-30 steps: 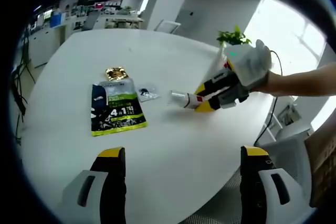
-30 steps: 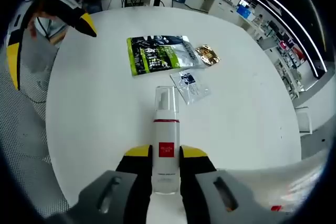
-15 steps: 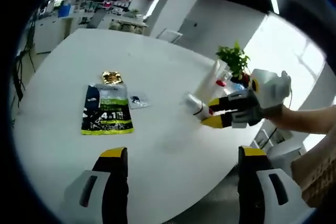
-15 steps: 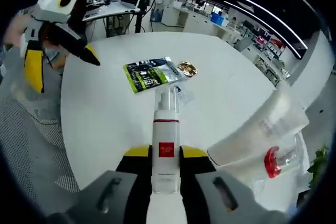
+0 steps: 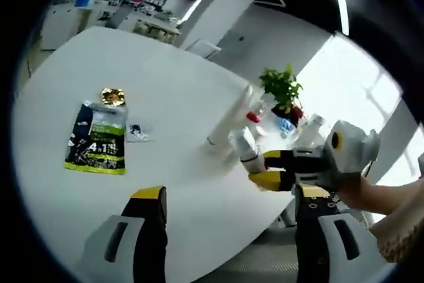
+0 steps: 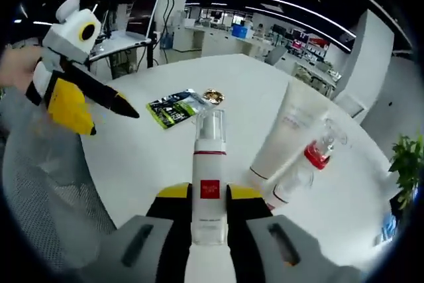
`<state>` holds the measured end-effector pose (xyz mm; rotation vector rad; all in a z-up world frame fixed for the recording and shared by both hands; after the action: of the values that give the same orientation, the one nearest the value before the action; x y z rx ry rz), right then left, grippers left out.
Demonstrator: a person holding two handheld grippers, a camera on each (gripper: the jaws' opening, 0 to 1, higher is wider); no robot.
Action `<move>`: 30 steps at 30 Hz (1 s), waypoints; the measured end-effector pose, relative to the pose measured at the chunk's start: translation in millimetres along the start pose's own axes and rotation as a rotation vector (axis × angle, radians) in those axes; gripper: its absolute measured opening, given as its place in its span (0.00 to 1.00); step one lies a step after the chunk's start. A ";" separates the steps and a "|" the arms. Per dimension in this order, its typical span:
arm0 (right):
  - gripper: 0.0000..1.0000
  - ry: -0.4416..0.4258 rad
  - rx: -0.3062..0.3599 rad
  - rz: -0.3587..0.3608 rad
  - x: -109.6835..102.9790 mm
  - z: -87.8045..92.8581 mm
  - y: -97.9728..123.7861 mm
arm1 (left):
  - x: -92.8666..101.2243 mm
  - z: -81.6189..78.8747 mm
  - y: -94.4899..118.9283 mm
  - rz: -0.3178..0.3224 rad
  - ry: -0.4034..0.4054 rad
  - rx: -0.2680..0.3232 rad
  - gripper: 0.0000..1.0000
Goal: Arrange the skincare products in the storage area until every visible bottle or jar stands upright without overlapping.
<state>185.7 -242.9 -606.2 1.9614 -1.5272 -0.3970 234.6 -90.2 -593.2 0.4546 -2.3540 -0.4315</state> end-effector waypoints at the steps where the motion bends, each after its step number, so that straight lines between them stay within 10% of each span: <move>1: 0.18 -0.023 0.016 0.009 -0.4 -0.2 5.2 | 4.8 -2.0 -3.7 0.007 0.016 0.008 0.76; 11: 0.18 -0.221 0.154 0.067 -1.7 -9.4 39.0 | 49.2 -25.1 -26.7 0.093 0.104 0.085 0.62; 30: 0.19 -0.342 0.293 0.049 -11.2 -25.8 60.2 | 88.1 -33.1 -51.4 0.122 -0.070 0.076 0.20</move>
<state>151.4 -233.7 -550.1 2.1541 -1.9375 -0.5348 206.0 -179.7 -541.4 0.3337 -2.4572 -0.3060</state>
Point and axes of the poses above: the point that each gripper's makers call its tool centre point, and the gripper's own axes: y roughly backward along the fingers, x roughly to its right, z roughly out of its underside, the point moved 6 cm from there along y, roughly backward along the fingers, and after that the axes turned 4 degrees about -y, right-handed, at the moved point
